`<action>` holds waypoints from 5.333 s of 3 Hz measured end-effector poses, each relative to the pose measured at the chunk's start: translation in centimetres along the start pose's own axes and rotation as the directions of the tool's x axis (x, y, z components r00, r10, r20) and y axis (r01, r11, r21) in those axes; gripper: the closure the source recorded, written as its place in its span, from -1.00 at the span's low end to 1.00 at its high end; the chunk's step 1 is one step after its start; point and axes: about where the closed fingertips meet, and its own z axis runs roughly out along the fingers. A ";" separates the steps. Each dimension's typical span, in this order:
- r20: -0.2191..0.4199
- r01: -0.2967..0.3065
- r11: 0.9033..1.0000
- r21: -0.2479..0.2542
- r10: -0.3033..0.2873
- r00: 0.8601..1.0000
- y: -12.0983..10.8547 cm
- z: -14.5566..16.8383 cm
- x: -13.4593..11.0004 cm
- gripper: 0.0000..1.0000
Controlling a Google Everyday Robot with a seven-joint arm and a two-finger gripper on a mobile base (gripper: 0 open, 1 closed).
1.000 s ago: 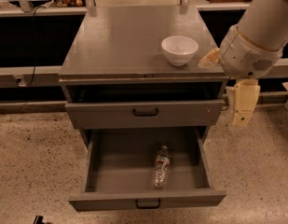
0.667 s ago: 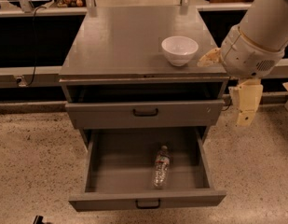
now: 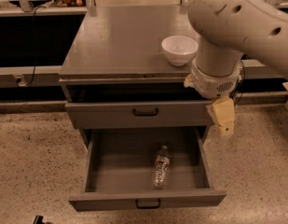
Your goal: Pick water bottle from middle drawer and place on counter
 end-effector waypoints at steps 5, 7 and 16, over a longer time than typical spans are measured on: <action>0.063 0.256 0.961 0.107 -0.263 0.963 -0.2 11.2 -1.8 -1.00; 0.118 0.358 0.929 0.093 -0.367 0.923 -1.2 16.5 -3.8 -1.00; 0.192 0.846 0.510 0.153 -0.855 0.481 -4.8 48.6 -16.3 -0.67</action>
Offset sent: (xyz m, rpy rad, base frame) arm 0.0089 -0.0217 -0.0008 -0.0633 -0.0434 -0.0115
